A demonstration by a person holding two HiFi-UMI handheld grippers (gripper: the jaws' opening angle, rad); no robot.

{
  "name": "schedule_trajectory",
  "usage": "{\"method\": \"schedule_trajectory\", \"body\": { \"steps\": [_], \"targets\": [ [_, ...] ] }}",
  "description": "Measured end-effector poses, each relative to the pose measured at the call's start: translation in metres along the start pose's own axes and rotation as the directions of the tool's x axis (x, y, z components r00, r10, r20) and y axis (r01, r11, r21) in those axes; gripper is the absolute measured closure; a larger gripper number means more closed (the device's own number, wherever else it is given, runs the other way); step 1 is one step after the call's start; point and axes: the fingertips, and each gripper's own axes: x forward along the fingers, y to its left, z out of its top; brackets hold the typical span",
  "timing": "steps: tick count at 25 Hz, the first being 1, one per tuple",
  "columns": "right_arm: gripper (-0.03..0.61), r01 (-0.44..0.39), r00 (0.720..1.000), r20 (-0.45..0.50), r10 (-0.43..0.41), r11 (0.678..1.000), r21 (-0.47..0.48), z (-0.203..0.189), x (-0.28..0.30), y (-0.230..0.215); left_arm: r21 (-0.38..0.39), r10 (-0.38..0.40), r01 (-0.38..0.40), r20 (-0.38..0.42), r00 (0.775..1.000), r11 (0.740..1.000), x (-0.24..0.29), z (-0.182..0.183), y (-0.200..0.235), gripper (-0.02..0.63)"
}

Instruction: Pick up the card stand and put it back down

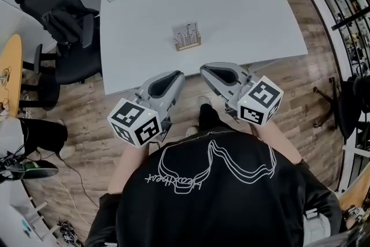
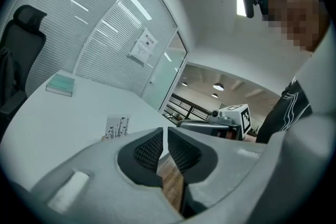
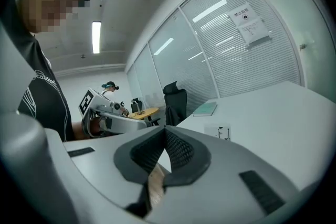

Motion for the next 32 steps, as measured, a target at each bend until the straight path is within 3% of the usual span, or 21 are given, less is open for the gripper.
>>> {"method": "schedule_trajectory", "body": {
  "steps": [4, 11, 32],
  "targets": [
    [0.569, -0.006, 1.0, 0.0, 0.006, 0.999, 0.037, -0.002, -0.005, 0.011, -0.015, -0.019, 0.019, 0.011, 1.0, 1.0, -0.009, -0.001, -0.012, 0.591],
    [0.569, 0.025, 1.0, 0.005, -0.025, 1.0, 0.012, -0.005, -0.015, 0.026, 0.024, 0.004, -0.004, -0.002, 1.0, 1.0, -0.018, -0.006, -0.027, 0.595],
    [0.569, 0.049, 0.998, 0.027, -0.049, 0.999, -0.017, 0.005, -0.031, 0.052, 0.062, -0.03, 0.029, 0.017, 0.999, 0.998, -0.035, 0.002, -0.057, 0.595]
  ]
}}
